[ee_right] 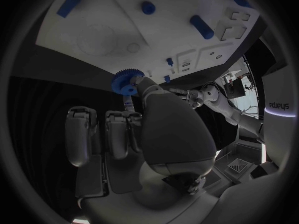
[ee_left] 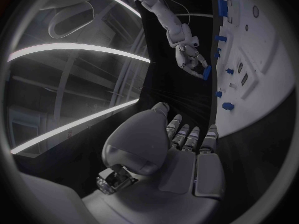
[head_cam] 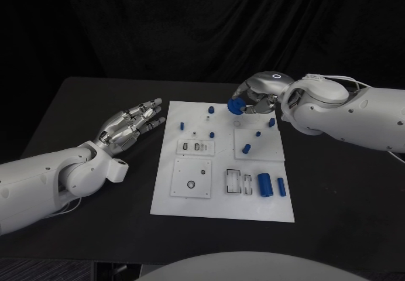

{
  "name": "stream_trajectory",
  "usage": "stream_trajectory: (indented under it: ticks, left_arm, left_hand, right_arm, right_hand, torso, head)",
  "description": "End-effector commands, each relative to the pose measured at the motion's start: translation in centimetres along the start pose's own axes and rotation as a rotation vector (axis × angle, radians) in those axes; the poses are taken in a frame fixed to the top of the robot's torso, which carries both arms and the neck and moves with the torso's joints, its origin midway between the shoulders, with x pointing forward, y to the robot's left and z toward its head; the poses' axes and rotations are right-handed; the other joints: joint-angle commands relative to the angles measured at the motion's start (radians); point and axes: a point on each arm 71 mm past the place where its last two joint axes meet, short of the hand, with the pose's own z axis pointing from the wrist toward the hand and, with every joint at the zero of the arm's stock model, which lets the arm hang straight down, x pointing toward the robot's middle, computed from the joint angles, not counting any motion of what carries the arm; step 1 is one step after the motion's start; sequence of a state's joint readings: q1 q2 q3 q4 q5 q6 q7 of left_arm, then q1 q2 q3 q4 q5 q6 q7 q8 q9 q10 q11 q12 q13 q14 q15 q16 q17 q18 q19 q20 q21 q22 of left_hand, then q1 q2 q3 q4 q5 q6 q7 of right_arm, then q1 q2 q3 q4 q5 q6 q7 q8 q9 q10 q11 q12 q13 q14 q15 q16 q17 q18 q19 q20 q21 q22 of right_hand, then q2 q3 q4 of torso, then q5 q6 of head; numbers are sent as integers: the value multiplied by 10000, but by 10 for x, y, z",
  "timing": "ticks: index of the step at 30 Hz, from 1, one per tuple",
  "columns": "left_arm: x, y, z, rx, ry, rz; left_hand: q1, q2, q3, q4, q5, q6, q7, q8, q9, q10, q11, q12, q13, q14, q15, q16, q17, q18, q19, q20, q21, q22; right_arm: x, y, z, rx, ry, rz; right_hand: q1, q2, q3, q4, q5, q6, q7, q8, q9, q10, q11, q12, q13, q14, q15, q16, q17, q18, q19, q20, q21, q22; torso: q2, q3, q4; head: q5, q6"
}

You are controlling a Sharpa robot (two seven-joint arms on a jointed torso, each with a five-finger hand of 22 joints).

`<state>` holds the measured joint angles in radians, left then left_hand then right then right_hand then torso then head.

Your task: Assemble the parts on the task board

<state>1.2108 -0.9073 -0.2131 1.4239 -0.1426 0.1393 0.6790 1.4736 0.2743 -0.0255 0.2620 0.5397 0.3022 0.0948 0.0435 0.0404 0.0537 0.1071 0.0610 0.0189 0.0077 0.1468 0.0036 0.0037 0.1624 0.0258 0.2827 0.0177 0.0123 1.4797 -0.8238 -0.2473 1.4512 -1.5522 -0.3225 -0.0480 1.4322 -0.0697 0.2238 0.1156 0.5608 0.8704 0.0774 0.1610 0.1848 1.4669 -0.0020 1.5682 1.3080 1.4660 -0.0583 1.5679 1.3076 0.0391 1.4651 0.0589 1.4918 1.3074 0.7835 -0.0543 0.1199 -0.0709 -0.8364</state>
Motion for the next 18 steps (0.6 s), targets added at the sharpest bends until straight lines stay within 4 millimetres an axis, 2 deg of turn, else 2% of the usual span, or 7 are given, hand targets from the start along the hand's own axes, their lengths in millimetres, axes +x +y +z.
stream_trajectory:
  ticks: [1, 8, 12, 18]
  left_arm:
    - [2, -9, 1, 1343, 133, -131]
    - [3, -8, 3, 1324, 173, -152]
    - [5, -7, 4, 1326, 213, -172]
    - [6, -7, 6, 1320, 270, -204]
  left_hand:
    - [105, 14, 39, -7, 42, -7, -1, 49, 3, -23, 24, 62, 14, 29, 74, 19, 11, 183, 28, 39, 51, 9]
    - [105, 12, 60, -13, 44, -2, -5, 50, 3, -15, 60, 73, 16, 35, 85, 22, 13, 183, 33, 43, 53, 10]
    - [105, 12, 60, -13, 44, -2, -5, 50, 3, -15, 60, 73, 16, 35, 85, 22, 13, 183, 33, 43, 53, 10]
    - [105, 12, 60, -13, 44, -2, -5, 50, 3, -15, 60, 73, 16, 35, 85, 22, 13, 183, 33, 43, 53, 10]
  right_arm:
    - [-5, 13, 6, -506, -253, -58]
    - [-4, 32, 22, -978, -1, -126]
    - [-1, 42, 34, -1156, 185, -187]
    - [6, 51, 48, -1227, 598, -269]
  right_hand:
    - [-101, -7, 64, 13, 47, -43, -48, 3385, 4645, 1039, -80, 26, 2628, 1048, -51, 29, 2632, -131, 400, -90, 37, 2076]
    - [-187, -31, 90, 64, -150, -136, -69, 3418, 4687, 1039, -94, 26, 2628, 1048, -65, 29, 2632, -140, 428, -102, 63, 2102]
    - [-267, -59, 115, 116, -401, -262, -69, 3382, 4679, 1039, -97, 26, 2628, 1048, -69, 29, 2632, -140, 430, -109, 59, 2106]
    - [-301, -82, 151, 139, -546, -410, -44, 3288, 4628, 1039, -87, 26, 2628, 1048, -63, 29, 2632, -133, 414, -108, 36, 2095]
  torso:
    - [17, -11, 7]
    - [-6, -16, 12]
    - [-15, -17, 15]
    - [-14, 4, 48]
  head:
    - [-13, 37]
    - [-23, 50]
    - [-40, 47]
    - [-97, 63]
